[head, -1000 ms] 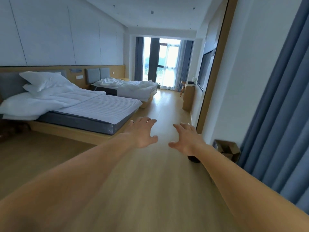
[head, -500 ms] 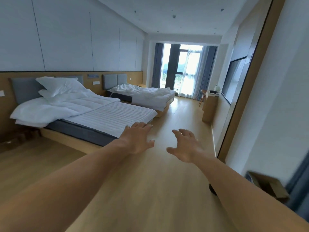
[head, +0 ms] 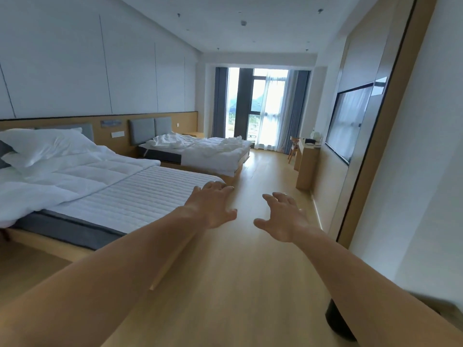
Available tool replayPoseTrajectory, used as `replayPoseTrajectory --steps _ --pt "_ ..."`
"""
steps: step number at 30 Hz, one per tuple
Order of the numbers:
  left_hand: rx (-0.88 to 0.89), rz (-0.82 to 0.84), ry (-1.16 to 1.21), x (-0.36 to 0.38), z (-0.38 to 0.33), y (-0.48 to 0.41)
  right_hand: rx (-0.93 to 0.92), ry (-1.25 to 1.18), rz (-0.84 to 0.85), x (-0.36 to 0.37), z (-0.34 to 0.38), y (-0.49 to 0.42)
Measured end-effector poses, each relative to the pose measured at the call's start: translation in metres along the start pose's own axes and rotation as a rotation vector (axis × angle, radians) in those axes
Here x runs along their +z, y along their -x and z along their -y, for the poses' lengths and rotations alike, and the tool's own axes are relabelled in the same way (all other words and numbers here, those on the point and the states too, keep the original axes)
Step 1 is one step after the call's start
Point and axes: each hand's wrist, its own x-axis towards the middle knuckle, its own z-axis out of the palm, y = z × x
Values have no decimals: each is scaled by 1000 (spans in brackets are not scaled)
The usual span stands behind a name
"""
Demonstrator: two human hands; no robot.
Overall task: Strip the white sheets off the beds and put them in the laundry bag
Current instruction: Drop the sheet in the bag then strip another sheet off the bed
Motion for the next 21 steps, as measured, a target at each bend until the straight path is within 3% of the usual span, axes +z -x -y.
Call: replayPoseTrajectory --steps 11,21 --pt "-50 -57 21 46 37 -246 -65 -37 -30 7 -72 -260" --pt "-62 0 26 129 103 -453 -77 6 -4 42 -107 -482"
